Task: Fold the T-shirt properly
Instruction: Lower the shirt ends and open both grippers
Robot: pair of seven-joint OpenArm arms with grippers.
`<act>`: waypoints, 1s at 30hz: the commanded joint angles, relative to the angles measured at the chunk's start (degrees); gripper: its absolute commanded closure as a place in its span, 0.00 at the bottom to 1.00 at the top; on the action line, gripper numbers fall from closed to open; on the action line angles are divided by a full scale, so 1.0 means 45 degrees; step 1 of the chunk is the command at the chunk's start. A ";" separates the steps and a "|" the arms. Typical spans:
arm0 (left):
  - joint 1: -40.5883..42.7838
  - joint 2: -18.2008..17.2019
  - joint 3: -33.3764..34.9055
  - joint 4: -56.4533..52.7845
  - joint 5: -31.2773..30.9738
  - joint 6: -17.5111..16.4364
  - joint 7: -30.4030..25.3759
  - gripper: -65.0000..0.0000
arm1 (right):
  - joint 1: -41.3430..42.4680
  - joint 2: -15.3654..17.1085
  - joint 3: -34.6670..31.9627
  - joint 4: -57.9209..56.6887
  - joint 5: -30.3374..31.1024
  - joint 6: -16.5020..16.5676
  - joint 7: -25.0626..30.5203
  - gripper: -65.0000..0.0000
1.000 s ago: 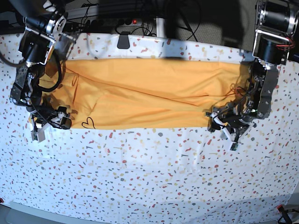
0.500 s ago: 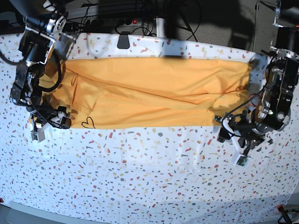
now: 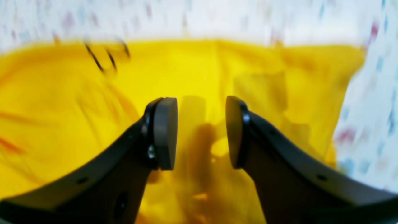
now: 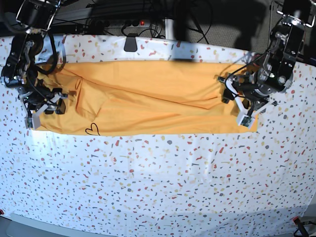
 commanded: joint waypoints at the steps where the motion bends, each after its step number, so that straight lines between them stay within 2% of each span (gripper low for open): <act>1: -0.0063 0.0010 -0.0097 0.0136 0.0010 0.0024 -0.0408 0.45 | -0.0024 0.0199 0.0049 0.0209 0.0019 0.0047 0.0355 0.61; 4: 0.0146 0.0670 -0.0097 -0.0631 0.0899 0.0024 -0.1399 0.45 | -0.0359 0.0209 0.0044 0.0209 -0.0282 0.0047 0.1025 0.61; 7: 0.0049 0.1486 -0.0097 -0.2016 0.1559 -0.0034 -0.1525 0.45 | -0.0238 0.0146 0.0044 0.0180 -0.0374 0.0047 0.1054 0.61; 10: -0.0345 0.1860 -0.0097 -0.3507 0.1836 -0.0374 -0.1540 0.45 | 0.0209 0.0015 0.0044 -0.0204 -0.0967 0.0047 0.1054 0.61; 14: -0.0918 0.1860 -0.0097 -0.4750 0.1855 -0.0801 -0.1554 0.45 | 0.1020 -0.0112 0.0034 -0.1515 -0.1127 0.0047 0.1078 0.61; 18: -0.1418 0.1860 -0.0097 -0.5489 0.1821 -0.0845 -0.1642 0.45 | 0.2205 -0.0053 -0.0345 -0.3327 -0.1685 0.0047 0.1311 0.61; 22: -0.1938 0.1860 -0.0097 -0.6003 0.1817 -0.0996 -0.1982 0.45 | 0.3371 -0.0039 -0.1525 -0.4818 -0.2565 0.0047 0.1909 0.61; 25: -0.2540 0.1851 -0.0097 -0.6523 0.1831 -0.1190 -0.1977 0.45 | 0.3988 -0.0044 -0.2720 -0.5328 -0.2618 0.0000 0.1972 0.61; 27: -0.2943 0.1821 -0.0097 -0.6790 0.1826 -0.1190 -0.1957 0.45 | 0.4269 -0.0049 -0.3439 -0.5333 -0.2613 -0.0432 0.1967 0.61; 30: -0.3449 0.1826 -0.0097 -0.6756 0.1749 -0.1180 -0.1350 0.45 | 0.4619 -0.0044 -0.3983 -0.5212 -0.2545 -0.0486 0.1734 0.61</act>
